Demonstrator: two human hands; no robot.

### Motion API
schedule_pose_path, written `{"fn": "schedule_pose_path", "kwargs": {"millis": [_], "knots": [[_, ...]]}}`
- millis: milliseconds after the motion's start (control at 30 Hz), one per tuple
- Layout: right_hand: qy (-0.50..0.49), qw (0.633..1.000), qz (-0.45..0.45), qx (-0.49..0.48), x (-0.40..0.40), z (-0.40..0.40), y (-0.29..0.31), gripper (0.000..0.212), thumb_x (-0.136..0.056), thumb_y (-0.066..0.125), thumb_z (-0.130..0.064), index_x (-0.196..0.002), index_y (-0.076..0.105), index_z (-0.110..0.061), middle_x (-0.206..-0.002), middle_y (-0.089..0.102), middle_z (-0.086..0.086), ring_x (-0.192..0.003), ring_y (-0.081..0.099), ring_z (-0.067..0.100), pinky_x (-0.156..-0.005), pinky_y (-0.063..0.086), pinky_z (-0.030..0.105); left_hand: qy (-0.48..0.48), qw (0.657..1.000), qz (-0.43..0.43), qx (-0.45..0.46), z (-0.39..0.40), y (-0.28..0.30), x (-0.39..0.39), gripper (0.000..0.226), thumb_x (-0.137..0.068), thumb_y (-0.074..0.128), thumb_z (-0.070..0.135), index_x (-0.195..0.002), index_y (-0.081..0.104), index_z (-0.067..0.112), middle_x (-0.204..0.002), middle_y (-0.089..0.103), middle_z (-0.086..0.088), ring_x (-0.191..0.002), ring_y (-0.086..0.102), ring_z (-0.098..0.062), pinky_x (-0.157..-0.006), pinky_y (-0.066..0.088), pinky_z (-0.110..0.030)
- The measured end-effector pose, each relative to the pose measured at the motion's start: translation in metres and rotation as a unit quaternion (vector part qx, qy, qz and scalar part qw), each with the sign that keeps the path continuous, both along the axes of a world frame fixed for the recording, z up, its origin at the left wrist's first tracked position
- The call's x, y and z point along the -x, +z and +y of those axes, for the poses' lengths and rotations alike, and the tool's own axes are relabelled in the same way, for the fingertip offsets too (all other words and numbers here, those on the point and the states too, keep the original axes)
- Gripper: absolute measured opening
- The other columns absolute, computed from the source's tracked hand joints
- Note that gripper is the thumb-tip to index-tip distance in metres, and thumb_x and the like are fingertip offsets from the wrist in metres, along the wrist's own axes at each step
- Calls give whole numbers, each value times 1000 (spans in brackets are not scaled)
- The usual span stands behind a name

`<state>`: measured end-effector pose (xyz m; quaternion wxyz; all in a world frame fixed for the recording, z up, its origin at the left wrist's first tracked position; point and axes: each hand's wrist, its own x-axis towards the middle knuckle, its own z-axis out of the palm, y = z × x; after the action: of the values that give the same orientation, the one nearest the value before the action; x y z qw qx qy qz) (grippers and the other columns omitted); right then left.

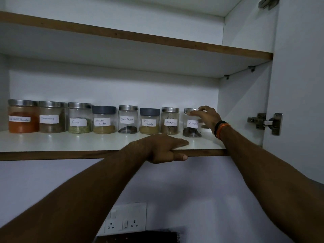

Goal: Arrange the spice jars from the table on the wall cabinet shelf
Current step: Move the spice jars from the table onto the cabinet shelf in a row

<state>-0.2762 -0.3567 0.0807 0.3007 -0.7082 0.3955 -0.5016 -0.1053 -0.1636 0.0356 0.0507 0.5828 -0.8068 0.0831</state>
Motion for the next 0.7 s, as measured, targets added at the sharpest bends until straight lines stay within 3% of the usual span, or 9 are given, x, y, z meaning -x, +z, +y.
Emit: {"fn": "schedule_pose_path", "kwargs": {"millis": [167,533,700], "knots": [[-6,998,56,0,-1,-14,10,71,-83,80,-37,-143,51,-15,-145,52,9,-129,52,33,-96,52,45,3,1000,4,-5,0,1,0,67,-98,40,62,-157,23,36,-162,32,-1,-147,31,-23,-119,26,-41],[0,997,67,28,-16,-38,8,56,-86,77,-30,-138,59,-20,-144,56,7,-127,55,34,-98,56,50,4,1000,12,-5,3,2,1,66,-98,41,61,-156,24,35,-162,31,0,-147,32,-23,-119,26,-40],[0,997,63,42,-17,-44,7,55,-87,76,-30,-138,60,-17,-143,57,11,-129,54,36,-107,49,52,5,1000,11,-7,3,2,2,66,-98,41,61,-156,24,35,-162,31,0,-147,32,-23,-119,26,-40]]}}
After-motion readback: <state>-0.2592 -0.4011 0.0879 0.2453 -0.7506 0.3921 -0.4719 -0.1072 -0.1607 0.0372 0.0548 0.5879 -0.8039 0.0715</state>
